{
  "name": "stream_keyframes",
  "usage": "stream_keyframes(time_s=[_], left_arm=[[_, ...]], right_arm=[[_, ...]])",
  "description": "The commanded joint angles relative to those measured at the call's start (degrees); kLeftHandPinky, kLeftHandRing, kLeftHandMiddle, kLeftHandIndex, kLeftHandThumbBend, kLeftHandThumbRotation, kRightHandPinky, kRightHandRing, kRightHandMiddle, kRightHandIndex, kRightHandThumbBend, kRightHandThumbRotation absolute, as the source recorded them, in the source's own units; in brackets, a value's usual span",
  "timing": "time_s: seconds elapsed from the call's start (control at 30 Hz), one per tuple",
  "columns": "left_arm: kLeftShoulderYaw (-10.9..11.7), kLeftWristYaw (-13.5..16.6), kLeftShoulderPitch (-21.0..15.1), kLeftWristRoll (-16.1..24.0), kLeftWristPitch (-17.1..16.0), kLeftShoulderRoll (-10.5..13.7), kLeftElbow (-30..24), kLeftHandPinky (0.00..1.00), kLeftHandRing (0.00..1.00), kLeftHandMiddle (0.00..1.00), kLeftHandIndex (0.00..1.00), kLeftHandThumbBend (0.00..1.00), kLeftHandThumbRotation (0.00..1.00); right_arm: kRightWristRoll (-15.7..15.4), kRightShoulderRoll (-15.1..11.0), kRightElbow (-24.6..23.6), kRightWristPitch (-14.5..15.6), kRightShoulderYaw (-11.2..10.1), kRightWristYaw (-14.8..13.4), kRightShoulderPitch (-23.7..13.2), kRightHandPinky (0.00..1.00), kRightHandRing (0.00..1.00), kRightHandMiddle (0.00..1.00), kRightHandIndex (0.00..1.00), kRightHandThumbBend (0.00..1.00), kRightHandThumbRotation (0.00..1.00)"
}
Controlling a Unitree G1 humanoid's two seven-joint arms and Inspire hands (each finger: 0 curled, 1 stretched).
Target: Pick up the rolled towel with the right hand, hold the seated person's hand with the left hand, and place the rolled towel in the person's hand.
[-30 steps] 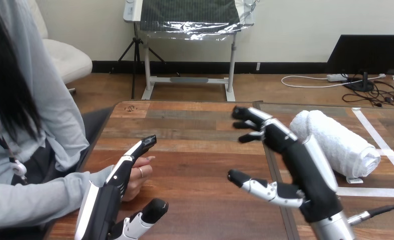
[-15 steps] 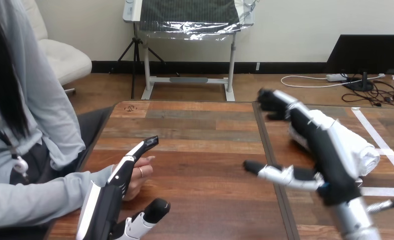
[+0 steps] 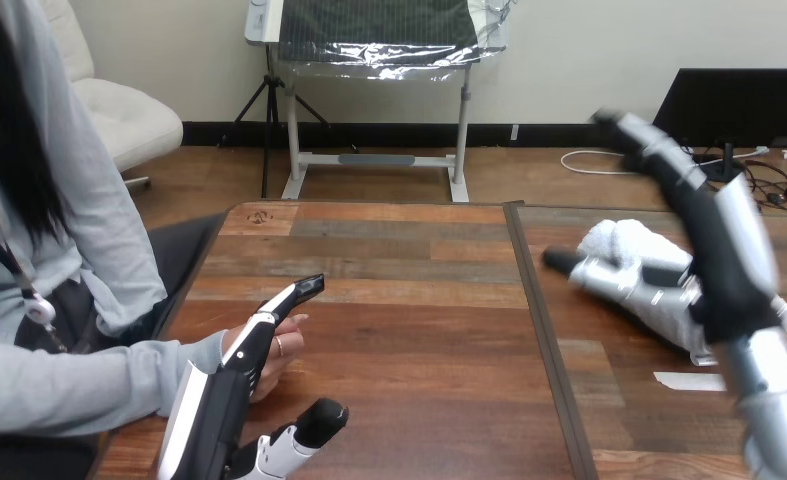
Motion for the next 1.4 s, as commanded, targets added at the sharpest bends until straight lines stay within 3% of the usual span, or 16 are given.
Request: stream_keyframes(time_s=[0.0,0.77,1.0,1.37], left_arm=[[-0.2,0.9,-3.5,0.8,-0.5,-0.5,-1.3,0.98,0.91,0.88,0.84,1.00,0.83],[-0.2,2.1,-3.3,1.9,-1.1,-0.8,-1.4,0.99,0.91,0.87,0.84,1.00,0.83],[-0.5,2.0,-3.2,1.3,-1.2,-0.8,-1.5,1.00,0.91,0.87,0.84,0.99,0.83],[-0.5,2.3,-3.0,1.7,-1.5,-0.9,-1.8,1.00,0.92,0.87,0.84,0.98,0.83]], right_arm=[[-0.4,-4.0,-3.7,4.4,-1.7,-0.6,-6.9,0.93,0.94,0.89,0.90,1.00,0.36],[-3.3,-10.9,0.5,15.5,-1.3,-2.6,-17.2,0.88,0.94,0.89,0.92,1.00,0.36],[-3.4,-12.6,2.4,22.6,-0.4,0.2,-21.2,0.86,0.96,0.91,0.93,1.00,0.34],[-6.1,-14.7,11.6,28.2,2.5,2.5,-29.3,0.84,0.97,0.94,0.93,1.00,0.33]])
